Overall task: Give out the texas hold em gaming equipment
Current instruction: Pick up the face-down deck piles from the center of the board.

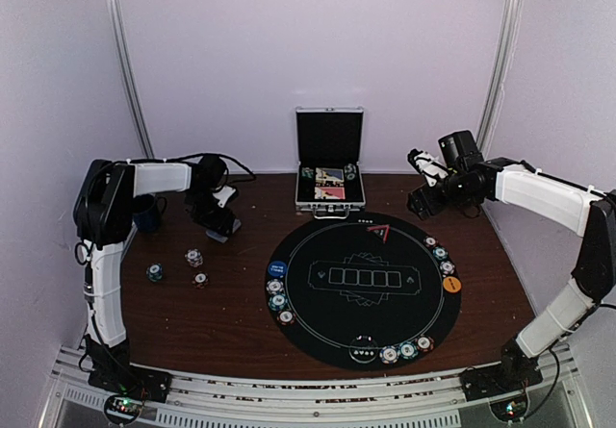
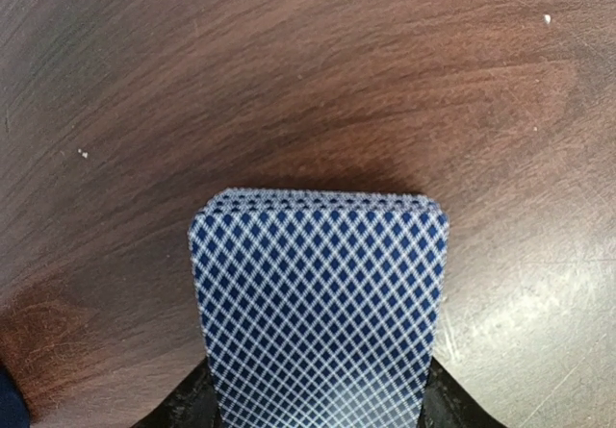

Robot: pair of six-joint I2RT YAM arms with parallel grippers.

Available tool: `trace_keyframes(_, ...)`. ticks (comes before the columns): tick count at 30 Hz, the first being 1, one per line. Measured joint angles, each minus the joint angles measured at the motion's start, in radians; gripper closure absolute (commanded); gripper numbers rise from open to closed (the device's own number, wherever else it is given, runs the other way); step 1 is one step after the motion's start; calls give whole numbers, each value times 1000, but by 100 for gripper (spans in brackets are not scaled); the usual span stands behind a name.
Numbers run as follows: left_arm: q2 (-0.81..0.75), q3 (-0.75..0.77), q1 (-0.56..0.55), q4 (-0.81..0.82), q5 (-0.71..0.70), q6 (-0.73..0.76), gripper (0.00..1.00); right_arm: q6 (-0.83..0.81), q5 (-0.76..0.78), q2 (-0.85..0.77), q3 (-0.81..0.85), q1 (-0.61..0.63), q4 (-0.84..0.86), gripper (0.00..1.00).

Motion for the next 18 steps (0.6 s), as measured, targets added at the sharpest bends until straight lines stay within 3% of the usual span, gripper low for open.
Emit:
trace_keyframes(11,-9,0,-1,-2,9,0,43,16,-70,1,21,0,-34,12)
trace_keyframes(18,-42,-2,-14,-19,45,0,43,47,-244,79,180,19,-89,11)
